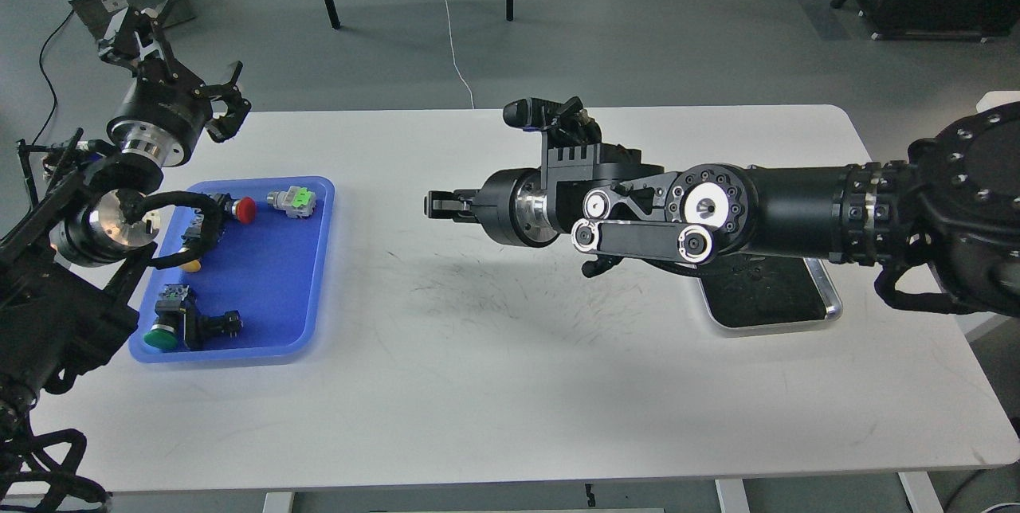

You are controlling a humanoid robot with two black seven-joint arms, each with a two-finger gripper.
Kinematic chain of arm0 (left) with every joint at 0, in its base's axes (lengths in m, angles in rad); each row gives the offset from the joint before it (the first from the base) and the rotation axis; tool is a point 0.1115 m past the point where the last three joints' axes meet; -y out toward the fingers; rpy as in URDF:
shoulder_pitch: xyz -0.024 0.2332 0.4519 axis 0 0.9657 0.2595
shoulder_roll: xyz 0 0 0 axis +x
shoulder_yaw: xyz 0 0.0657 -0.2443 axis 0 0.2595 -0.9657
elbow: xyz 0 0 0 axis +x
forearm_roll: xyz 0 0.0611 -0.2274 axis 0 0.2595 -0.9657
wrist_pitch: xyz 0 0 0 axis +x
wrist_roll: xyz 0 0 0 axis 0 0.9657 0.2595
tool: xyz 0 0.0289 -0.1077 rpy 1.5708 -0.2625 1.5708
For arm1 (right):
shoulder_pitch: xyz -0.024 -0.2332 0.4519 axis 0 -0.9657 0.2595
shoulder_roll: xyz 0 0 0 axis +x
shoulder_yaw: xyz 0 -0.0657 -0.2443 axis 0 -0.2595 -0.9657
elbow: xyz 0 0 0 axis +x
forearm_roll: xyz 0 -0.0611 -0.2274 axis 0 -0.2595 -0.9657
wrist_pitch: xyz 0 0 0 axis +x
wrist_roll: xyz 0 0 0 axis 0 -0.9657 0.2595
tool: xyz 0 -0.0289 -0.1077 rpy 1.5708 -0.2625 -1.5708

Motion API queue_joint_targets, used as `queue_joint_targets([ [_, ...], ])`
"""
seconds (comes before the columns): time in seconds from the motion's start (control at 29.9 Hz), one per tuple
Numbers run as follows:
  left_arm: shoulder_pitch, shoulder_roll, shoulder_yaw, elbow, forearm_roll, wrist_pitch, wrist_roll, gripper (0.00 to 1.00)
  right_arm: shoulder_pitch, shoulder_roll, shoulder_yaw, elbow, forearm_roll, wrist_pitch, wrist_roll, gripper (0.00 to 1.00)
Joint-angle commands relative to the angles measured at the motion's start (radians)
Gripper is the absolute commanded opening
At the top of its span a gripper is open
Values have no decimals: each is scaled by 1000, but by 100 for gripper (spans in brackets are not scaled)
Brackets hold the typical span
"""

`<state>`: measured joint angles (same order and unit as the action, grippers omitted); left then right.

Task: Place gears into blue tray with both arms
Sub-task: 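Carry the black gear with the right gripper toward the table center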

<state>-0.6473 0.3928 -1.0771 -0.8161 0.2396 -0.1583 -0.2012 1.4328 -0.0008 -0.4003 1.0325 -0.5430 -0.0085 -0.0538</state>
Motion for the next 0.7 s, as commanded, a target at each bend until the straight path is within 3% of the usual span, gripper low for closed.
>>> queue_joint_targets([
  [0.0, 3, 3, -3, 0, 0, -1, -1, 98, -25, 1, -3, 1, -2, 1, 0, 2],
  [0.23, 3, 1, -1, -2, 0, -1, -46, 98, -75, 1, -5, 3, -2, 2, 0, 3],
  [0.67, 9, 1, 2, -5, 0, 0, -47, 98, -135, 1, -6, 1, -34, 7, 0, 10],
])
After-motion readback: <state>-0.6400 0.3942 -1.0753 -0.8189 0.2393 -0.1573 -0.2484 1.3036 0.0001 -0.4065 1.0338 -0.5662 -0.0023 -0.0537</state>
